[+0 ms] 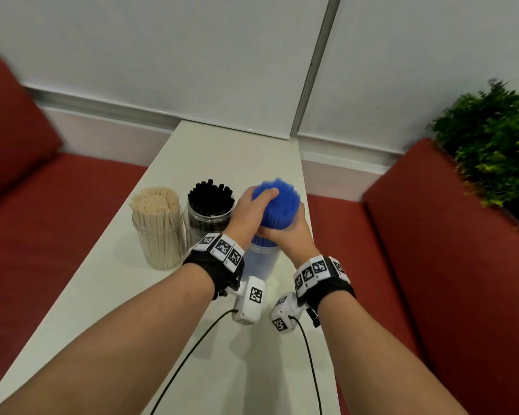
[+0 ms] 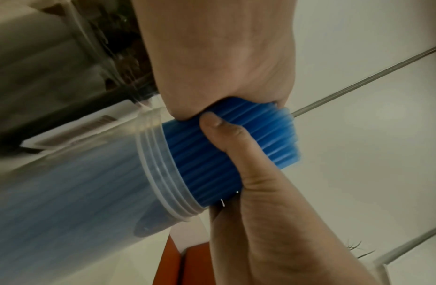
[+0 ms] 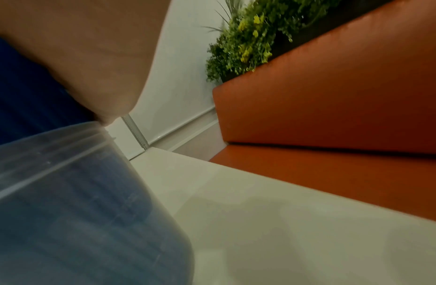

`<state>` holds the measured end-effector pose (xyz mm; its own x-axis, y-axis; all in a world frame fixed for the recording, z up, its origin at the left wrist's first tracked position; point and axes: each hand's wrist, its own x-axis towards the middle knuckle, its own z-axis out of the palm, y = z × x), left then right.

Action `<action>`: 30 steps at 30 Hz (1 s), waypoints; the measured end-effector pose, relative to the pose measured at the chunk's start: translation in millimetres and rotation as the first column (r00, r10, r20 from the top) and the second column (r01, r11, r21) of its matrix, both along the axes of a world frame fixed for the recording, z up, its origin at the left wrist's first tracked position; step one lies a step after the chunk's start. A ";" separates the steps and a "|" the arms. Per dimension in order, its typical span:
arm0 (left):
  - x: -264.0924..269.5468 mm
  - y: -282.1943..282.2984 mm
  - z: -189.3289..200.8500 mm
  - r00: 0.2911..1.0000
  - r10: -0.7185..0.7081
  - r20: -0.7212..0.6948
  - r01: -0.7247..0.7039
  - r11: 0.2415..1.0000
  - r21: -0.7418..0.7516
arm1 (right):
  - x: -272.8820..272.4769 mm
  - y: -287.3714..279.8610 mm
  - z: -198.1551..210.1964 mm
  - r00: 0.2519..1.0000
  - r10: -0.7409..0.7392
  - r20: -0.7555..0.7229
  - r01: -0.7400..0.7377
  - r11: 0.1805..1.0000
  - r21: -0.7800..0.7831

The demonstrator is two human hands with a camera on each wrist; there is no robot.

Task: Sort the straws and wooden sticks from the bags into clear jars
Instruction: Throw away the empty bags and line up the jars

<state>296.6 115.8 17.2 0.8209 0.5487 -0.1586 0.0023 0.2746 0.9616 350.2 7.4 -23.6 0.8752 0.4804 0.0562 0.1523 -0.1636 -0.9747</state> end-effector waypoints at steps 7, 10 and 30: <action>2.2 2.3 22.3 0.992 0.114 0.063 -0.122 0.980 0.156 | -2.7 -1.1 23.6 1.000 -0.022 0.012 0.020 0.995 0.099; -5.6 8.8 38.1 0.972 0.103 0.211 -0.144 0.971 0.189 | 1.7 -16.0 36.9 0.999 -0.005 0.053 -0.004 0.985 0.170; -19.8 10.3 47.8 0.937 0.261 0.232 -0.338 0.843 0.418 | 8.9 -35.1 59.7 0.982 -0.028 -0.185 0.105 0.901 0.420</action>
